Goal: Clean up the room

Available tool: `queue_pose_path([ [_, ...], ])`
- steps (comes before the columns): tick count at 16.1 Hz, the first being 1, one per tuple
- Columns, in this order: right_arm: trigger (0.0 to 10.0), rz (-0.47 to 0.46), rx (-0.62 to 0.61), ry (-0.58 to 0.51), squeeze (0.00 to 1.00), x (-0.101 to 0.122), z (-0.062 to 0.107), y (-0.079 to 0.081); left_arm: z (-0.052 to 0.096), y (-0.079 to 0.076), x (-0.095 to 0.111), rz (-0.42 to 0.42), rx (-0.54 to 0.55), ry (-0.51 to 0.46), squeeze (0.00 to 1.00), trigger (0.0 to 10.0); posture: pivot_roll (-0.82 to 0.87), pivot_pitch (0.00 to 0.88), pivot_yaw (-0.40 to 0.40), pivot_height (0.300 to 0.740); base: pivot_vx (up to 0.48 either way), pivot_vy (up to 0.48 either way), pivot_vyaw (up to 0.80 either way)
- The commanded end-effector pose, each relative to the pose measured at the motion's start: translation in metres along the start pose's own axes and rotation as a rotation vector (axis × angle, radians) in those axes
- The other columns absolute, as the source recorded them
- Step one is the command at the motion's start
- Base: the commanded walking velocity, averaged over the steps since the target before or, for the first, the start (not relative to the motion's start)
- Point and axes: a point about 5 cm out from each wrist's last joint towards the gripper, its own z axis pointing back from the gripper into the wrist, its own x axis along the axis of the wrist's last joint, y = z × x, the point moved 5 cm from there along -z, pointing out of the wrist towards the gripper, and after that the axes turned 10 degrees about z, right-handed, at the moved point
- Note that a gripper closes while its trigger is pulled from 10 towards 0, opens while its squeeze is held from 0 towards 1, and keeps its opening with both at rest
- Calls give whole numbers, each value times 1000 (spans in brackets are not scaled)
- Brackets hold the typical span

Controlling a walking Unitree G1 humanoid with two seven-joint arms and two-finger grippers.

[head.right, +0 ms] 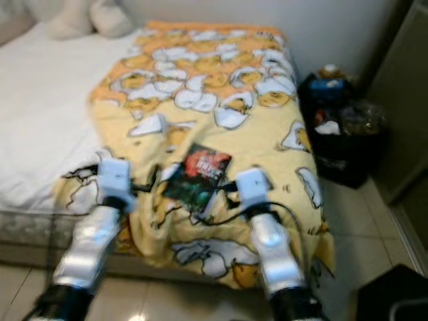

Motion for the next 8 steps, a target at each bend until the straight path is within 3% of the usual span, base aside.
queue_pose_path([
  [1, 10000, -6, 29, -50, 0, 12, -3, 10, -1, 10, -5, -17, 18, 26, 0, 10000, -115, 0, 34, 740, 274, -390, 669],
  [4, 10000, -14, 22, -53, 0, 13, -4, 10, -4, 5, 0, -34, -11, 10, 0, 10000, -123, 0, 41, 740, 254, -404, 646],
  [7, 10000, -6, 3, -40, 0, 10, -4, 5, -5, 6, 0, -7, -11, 7, 0, 10000, -127, 0, 40, 740, 0, -429, 627],
  [8, 10000, -24, -13, -33, 0, 7, -2, 2, -4, 9, 3, 25, 0, -6, 0, 10000, -126, 0, 36, 740, 0, 0, 0],
])
